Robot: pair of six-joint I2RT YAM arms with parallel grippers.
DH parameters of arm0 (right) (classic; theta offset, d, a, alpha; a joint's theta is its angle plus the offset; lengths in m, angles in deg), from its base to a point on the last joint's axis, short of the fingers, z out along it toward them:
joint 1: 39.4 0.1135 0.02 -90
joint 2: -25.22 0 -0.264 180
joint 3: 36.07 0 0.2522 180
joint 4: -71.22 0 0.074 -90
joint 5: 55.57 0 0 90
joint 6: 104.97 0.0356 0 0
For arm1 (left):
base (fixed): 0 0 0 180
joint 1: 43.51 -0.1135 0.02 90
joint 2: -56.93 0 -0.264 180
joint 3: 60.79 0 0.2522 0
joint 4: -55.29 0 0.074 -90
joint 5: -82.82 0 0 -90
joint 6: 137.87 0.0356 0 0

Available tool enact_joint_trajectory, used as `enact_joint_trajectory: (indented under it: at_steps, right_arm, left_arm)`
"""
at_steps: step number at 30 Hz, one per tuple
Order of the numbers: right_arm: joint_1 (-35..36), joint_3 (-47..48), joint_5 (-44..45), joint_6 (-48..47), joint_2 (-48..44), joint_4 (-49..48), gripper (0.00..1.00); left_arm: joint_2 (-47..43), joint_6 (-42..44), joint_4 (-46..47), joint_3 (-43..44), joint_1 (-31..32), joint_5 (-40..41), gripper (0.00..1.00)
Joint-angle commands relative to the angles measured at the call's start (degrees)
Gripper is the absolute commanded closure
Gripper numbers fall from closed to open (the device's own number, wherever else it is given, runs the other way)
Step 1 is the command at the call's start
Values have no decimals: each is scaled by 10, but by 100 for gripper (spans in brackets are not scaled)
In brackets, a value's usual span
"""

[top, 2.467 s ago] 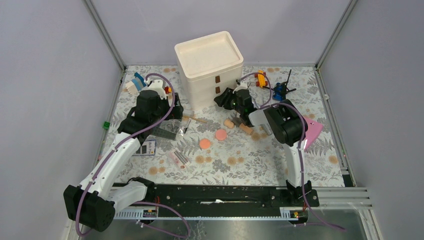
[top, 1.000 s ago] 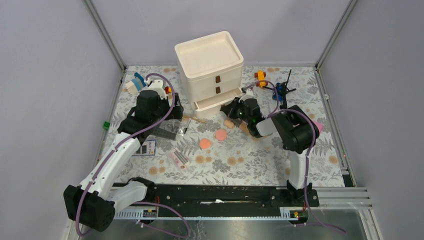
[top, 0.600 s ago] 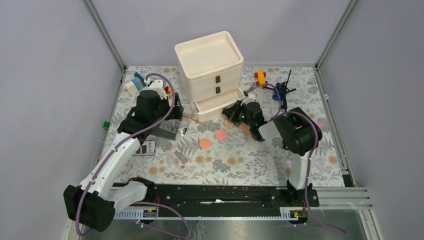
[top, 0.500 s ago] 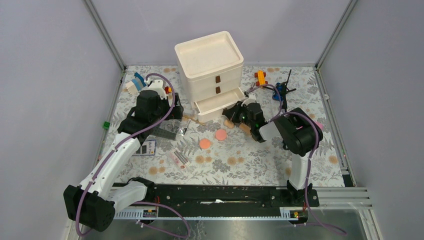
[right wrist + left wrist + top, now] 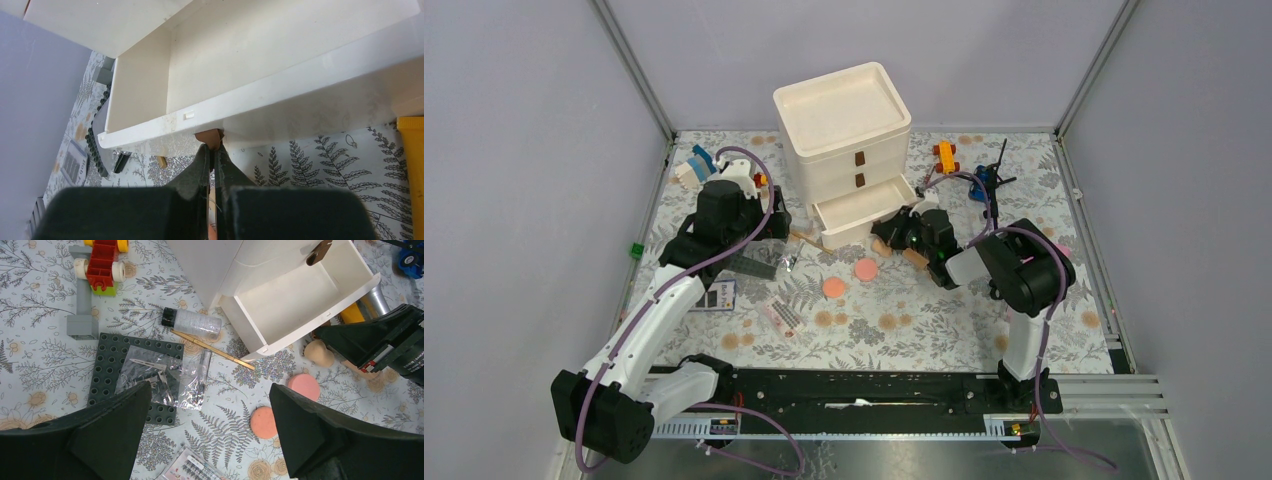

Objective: Organize the makeup
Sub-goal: Open the drawer in the storage box.

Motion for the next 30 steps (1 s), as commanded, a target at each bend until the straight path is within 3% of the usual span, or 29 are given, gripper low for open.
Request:
enact_joint_trajectory:
  at_steps: [1,30]
  right_arm:
    - [8,-15,-5,-14,-19,25,100]
    - [26,-73,36,-14,-87,51,100]
  left_arm:
    - [-6,7,20,5,0,-6,1]
    - [-9,7,20,6,-1,-5,1]
